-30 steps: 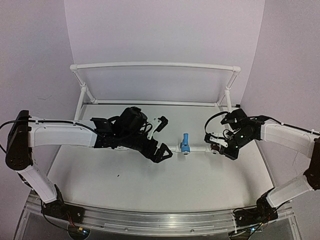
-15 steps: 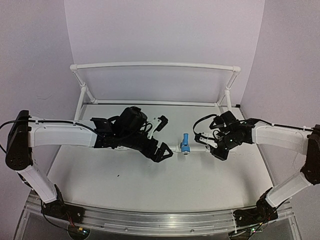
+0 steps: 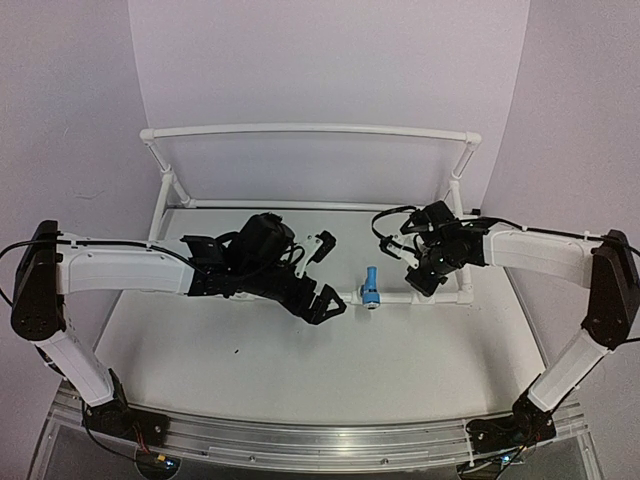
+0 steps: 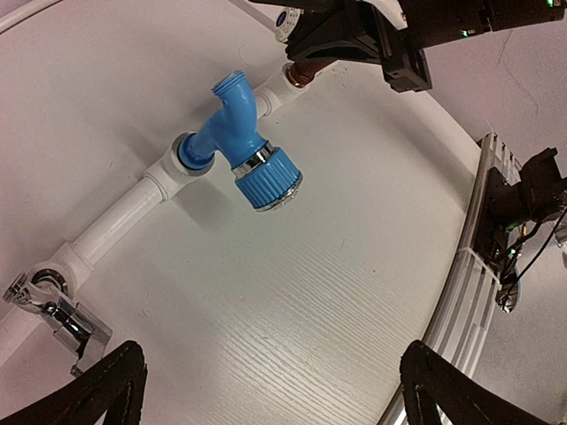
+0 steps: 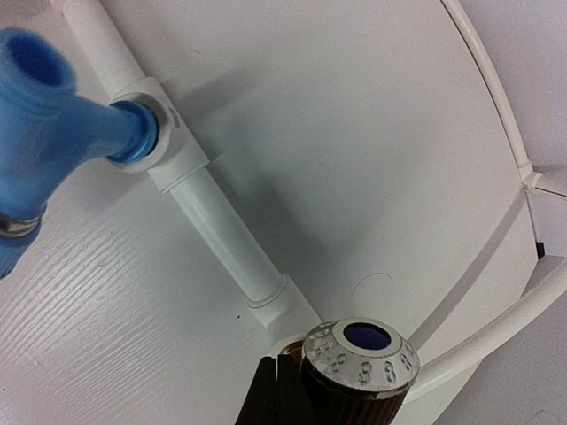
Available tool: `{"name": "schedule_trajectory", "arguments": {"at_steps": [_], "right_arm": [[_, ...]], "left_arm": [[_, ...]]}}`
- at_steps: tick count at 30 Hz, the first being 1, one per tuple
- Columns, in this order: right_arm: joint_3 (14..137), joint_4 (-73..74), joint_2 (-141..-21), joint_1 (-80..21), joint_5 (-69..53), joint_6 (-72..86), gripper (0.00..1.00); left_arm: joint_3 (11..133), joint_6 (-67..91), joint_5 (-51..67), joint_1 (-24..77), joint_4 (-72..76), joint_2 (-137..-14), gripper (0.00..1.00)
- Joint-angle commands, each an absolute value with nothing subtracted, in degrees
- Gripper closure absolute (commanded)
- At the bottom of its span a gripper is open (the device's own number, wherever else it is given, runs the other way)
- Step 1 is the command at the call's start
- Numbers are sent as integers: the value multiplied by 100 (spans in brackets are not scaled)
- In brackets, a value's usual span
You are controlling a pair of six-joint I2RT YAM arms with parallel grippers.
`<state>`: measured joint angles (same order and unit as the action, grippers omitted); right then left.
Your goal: Install the water faucets
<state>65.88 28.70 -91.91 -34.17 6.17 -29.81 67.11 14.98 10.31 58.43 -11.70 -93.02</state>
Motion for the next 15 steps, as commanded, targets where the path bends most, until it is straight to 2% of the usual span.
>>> {"name": "schedule_trajectory", "arguments": {"at_steps": [1, 7, 15], "right_arm": [[6951, 2859, -9439, -3401, 1180, -2640, 100], [7361, 3176, -9571, -3099, 1038, -2536, 100], [7317, 3499, -9494, -2583, 861, -2677, 100]], "left_arm": [[6667, 1529, 926, 5819, -977, -8965, 0], [6567, 1547, 917, 5818, -902, -8938, 0], [6544, 1529, 915, 5816, -885, -8919, 0]]}}
